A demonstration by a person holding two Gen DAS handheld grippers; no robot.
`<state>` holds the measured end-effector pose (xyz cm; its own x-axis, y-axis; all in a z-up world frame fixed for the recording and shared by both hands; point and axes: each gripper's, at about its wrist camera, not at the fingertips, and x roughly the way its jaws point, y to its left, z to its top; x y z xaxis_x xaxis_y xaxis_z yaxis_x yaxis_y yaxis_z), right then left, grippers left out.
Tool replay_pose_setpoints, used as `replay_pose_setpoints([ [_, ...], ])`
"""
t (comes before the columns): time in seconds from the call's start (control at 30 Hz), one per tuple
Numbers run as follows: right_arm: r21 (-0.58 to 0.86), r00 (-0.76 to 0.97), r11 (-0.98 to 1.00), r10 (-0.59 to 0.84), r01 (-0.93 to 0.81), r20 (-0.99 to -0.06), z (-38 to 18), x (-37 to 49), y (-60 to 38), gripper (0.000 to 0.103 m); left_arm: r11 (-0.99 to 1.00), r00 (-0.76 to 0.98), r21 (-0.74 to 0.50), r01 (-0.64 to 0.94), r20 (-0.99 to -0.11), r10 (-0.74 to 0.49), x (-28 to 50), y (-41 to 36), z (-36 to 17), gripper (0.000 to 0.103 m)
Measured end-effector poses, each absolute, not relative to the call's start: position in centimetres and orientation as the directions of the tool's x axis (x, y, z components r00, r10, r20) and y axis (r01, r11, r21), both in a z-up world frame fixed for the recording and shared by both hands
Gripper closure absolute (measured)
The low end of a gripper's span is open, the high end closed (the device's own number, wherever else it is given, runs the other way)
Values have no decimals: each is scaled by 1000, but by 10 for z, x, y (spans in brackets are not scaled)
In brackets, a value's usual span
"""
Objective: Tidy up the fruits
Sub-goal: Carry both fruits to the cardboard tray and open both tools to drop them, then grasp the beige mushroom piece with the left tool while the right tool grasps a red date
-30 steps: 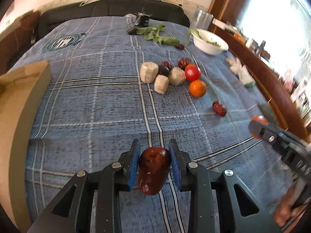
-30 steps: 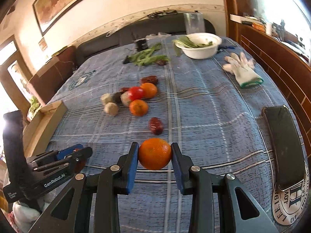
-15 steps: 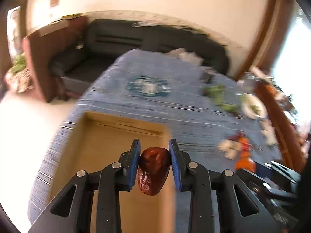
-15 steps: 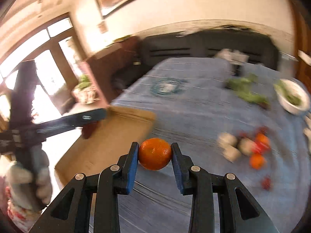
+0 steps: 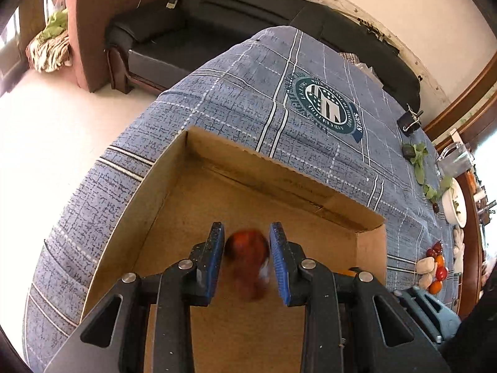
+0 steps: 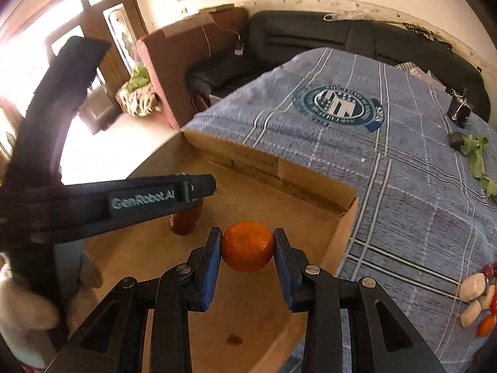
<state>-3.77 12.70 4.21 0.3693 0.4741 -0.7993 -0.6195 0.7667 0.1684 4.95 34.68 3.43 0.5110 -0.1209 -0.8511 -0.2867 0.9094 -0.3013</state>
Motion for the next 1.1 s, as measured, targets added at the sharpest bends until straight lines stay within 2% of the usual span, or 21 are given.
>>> replay_pose_setpoints([
  [0.1, 138, 390, 766, 463, -628, -796, 43, -40, 132, 65, 904, 519, -315, -289, -845, -128, 47, 350, 36, 66],
  [0.17, 128, 403, 762, 468, -634, -786, 47, -42, 131, 56, 901, 534, -319, -292, -836, -123, 43, 353, 42, 63],
  [0.23, 129, 426, 763, 483, -633, -765, 58, -46, 125, 41, 902, 549, -315, -296, -829, -109, 37, 352, 53, 63],
  [0.33, 138, 466, 772, 505, -621, -726, 77, -56, 107, 38, 903, 581, -304, -304, -810, -78, 20, 348, 76, 59],
  [0.4, 152, 490, 784, 513, -602, -705, 87, -63, 91, 37, 910, 624, -296, -290, -780, -55, 4, 340, 97, 49],
  [0.47, 184, 518, 799, 527, -573, -673, 97, -72, 65, 35, 920, 672, -272, -281, -741, -13, -17, 323, 119, 33],
  [0.57, 242, 564, 826, 533, -509, -631, 106, -85, 21, 29, 944, 724, -235, -232, -689, 6, -44, 286, 141, 19],
  [0.67, 274, 609, 855, 509, -441, -608, 106, -97, -24, 28, 967, 759, -195, -165, -652, -2, -68, 241, 151, 18],
  [0.83, 336, 699, 915, 389, -221, -600, 97, -115, -122, 27, 987, 794, -136, -90, -608, -11, -93, 171, 139, 18],
  [0.93, 342, 713, 932, 318, -116, -625, 90, -121, -172, 27, 995, 761, -82, -49, -649, -16, -89, 142, 123, 18],
  [1.1, 330, 743, 944, 209, 16, -636, 89, -137, -241, 27, 988, 719, -156, 8, -686, -114, -82, 126, 111, 18],
])
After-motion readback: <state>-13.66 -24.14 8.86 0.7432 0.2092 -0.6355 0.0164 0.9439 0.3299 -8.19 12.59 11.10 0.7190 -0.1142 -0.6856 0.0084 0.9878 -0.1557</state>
